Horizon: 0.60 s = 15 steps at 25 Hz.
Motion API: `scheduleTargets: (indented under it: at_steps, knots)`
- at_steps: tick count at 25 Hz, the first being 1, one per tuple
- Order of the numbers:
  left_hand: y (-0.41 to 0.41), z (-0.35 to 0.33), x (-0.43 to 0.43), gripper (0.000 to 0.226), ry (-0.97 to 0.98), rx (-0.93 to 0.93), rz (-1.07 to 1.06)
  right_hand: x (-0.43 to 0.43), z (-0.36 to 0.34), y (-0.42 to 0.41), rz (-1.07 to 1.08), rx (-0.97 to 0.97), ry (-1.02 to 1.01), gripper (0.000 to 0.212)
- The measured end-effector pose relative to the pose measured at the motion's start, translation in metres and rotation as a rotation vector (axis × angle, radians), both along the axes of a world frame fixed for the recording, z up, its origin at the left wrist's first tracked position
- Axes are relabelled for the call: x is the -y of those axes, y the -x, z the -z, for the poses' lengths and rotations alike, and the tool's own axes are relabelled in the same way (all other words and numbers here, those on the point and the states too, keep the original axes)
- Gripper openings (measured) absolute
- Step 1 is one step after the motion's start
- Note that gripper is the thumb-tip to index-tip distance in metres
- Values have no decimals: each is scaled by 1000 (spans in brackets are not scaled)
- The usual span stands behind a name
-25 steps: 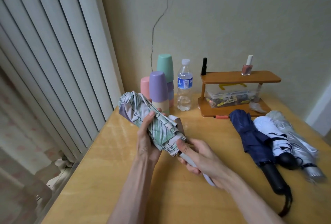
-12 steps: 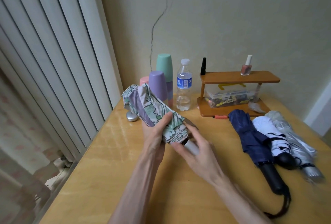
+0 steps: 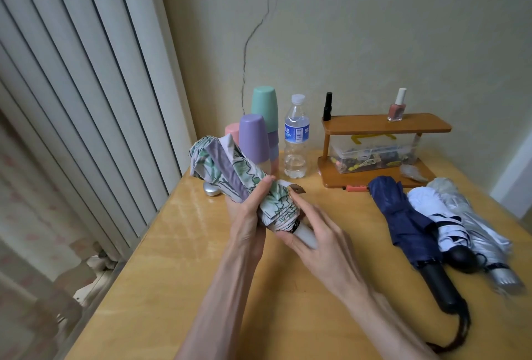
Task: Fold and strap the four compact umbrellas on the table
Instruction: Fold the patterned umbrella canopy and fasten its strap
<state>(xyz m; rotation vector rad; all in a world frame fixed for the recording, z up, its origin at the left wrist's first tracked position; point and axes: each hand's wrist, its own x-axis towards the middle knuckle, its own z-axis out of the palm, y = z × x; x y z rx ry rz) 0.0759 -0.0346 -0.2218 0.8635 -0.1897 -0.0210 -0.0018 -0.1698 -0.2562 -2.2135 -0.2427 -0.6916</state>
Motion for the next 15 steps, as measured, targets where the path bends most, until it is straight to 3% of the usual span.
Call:
scheduleTargets:
  at_steps: [2,8,11,15]
  knots:
    - [0,0,-1,53,10,-9,6,2,9,-2,92,89,170,63]
    - [-9,3,-12,70,59,-58,24,-3,-7,-2,-407,-298,-467,41]
    - [-13,6,-15,89,11,-74,-57,2,-16,1,-453,-454,-482,35]
    - [-6,-2,-14,65,-56,2,-2,-11,-37,-4,-288,-448,-814,40]
